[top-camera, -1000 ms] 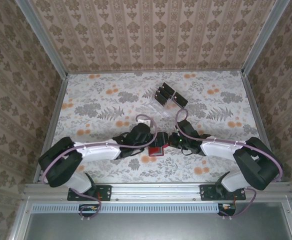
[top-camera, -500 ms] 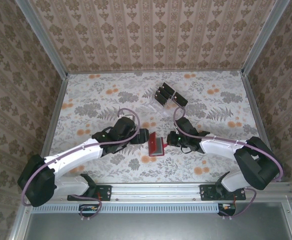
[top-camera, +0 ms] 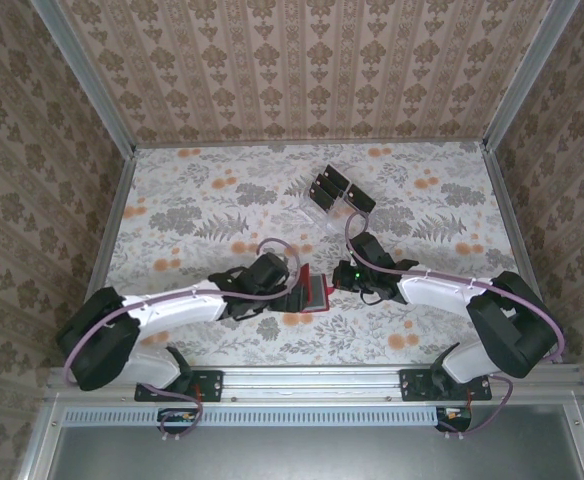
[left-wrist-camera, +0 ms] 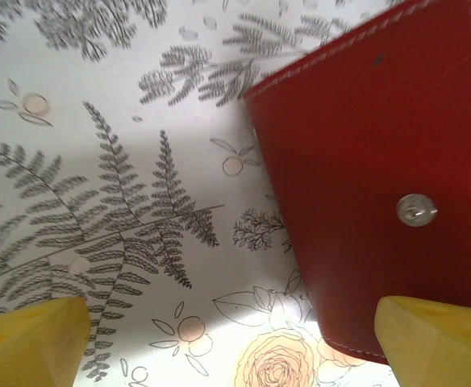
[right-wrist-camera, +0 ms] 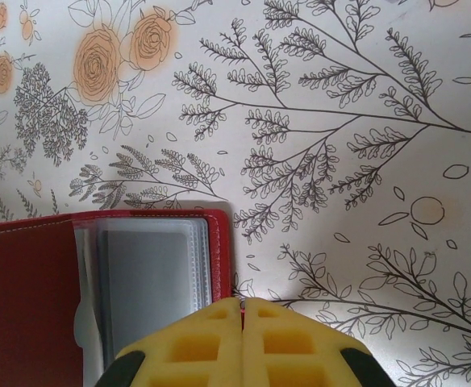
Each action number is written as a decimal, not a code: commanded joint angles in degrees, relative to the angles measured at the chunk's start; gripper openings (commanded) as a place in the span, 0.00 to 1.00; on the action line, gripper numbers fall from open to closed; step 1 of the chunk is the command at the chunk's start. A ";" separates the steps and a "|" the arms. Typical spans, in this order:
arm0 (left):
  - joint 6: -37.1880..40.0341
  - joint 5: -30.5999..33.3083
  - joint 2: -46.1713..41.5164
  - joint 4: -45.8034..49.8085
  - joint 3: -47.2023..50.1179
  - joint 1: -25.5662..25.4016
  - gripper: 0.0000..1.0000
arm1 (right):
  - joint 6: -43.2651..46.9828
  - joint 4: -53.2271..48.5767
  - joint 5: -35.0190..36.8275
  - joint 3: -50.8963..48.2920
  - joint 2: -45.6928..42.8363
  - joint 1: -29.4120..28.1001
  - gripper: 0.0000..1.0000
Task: Put the credit cards into the card holder
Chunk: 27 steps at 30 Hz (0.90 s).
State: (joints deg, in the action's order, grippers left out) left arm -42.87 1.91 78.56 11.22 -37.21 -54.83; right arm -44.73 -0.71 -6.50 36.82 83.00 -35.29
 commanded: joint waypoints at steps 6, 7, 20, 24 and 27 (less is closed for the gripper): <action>2.21 0.76 6.14 0.10 -3.84 -0.89 1.00 | 2.78 -4.32 0.91 2.16 -0.44 0.21 0.04; 2.50 1.10 6.58 0.28 -4.19 -1.02 1.00 | 3.18 -4.85 1.10 2.33 -0.52 0.20 0.06; 5.49 5.59 12.20 4.75 -7.67 -2.65 1.00 | 6.81 -11.14 4.91 4.66 -1.05 0.22 0.16; 5.96 7.68 14.17 7.11 -8.84 -3.09 1.00 | 7.37 -12.19 5.58 4.84 -1.08 0.11 0.16; 6.05 8.10 15.44 7.63 -9.28 -3.25 1.00 | 7.55 -12.76 5.96 4.84 -1.56 0.13 0.16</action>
State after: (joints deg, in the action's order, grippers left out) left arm -38.70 7.55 91.53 15.40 -46.17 -58.04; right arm -38.50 -10.85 -2.52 40.29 82.98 -35.29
